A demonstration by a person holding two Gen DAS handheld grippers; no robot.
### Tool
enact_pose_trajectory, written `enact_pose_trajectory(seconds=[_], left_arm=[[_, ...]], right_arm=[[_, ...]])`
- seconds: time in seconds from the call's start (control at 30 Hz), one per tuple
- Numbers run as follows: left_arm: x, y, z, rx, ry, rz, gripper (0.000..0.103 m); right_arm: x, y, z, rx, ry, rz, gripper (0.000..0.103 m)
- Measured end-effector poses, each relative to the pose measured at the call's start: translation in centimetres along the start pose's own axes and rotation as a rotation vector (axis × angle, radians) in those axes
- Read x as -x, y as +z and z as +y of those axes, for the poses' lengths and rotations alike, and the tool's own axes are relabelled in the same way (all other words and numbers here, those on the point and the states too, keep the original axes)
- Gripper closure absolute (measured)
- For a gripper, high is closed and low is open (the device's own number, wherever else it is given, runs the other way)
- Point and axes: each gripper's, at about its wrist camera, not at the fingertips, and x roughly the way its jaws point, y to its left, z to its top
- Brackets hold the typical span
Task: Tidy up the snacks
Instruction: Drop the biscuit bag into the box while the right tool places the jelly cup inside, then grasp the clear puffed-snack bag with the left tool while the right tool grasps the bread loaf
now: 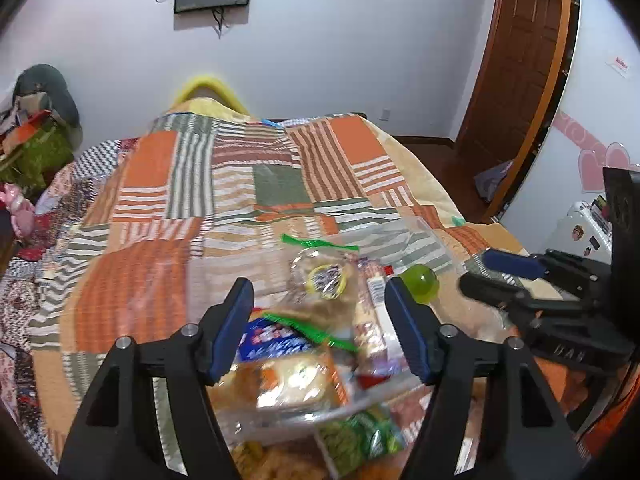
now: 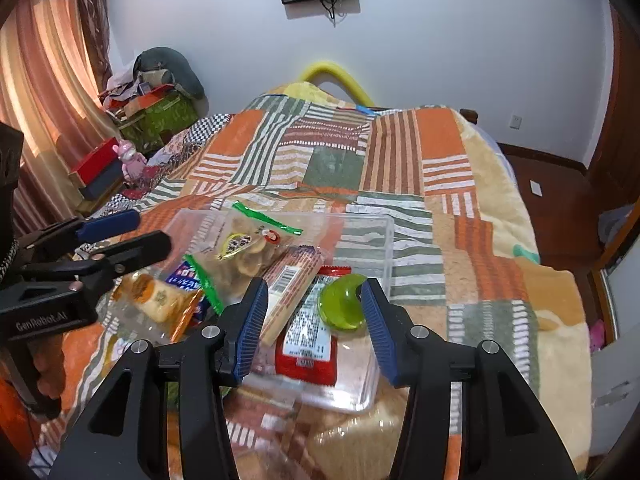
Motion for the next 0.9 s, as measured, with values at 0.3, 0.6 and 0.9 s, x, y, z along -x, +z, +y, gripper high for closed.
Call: enact_pose_trajectory(seconds=[0.3,0.6,0.9], left_arm=[[3.2,-4.5,2.3,-0.003,0.058,0.07,0.022],[3.5,-10.2,3.8,0.017,0.071,0.178,0.022],[1.3,-13.7,2.1,-0.028,0.052,0.268,0.022]], right_arm=[[3.1,-2.4,0.0,-0.005,-0.015,0.002,0.052],[3.2,-6.0,-1.7,-0.068,-0.055,0.072,0.042],[0.1,-8.3,-2.1,-0.144,-0.07,0.158,0.027]])
